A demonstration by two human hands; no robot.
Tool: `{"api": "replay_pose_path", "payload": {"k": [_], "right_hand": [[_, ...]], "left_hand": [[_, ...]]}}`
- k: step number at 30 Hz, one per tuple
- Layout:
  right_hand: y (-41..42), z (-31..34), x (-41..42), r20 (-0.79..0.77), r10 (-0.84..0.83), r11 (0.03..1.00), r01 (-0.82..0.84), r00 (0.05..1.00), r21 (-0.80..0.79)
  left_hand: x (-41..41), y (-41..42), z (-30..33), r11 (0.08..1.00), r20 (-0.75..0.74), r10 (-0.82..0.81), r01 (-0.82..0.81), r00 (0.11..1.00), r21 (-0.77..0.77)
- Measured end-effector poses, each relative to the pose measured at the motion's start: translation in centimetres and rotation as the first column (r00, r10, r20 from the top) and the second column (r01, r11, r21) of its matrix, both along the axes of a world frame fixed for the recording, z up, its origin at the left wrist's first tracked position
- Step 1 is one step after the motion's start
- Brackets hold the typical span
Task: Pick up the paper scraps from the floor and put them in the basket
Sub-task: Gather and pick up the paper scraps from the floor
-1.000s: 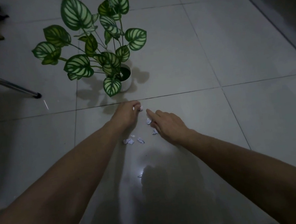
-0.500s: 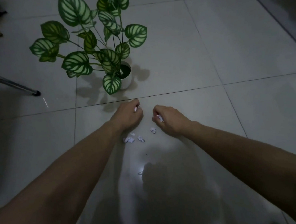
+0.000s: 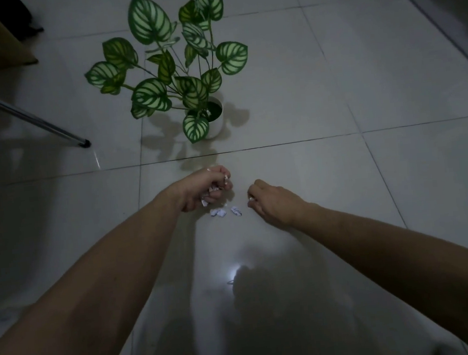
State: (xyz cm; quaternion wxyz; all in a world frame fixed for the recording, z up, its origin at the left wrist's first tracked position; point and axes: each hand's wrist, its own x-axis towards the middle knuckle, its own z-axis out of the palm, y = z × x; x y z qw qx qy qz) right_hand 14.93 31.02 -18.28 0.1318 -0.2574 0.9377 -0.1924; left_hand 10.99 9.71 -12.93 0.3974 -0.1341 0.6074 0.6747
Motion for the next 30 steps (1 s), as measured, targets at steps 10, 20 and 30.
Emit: {"api": "replay_pose_path", "payload": {"k": [10, 20, 30], "right_hand": [[-1.1, 0.2, 0.1, 0.06, -0.041, 0.992, 0.048, 0.997, -0.117], [-3.8, -0.7, 2.4, -0.161, 0.142, 0.977, -0.112, 0.977, 0.179], [-3.6, -0.5, 2.0, -0.058, 0.031, 0.999, -0.03, 0.998, 0.026]], "left_hand": [[1.1, -2.4, -1.0, 0.991, 0.125, 0.098, -0.108, 0.987, 0.077], [2.5, -3.7, -2.4, 0.663, -0.396, -0.565, 0.113, 0.724, -0.74], [4.2, -3.4, -4.7, 0.556, -0.454, -0.753, 0.092, 0.476, -0.826]]}}
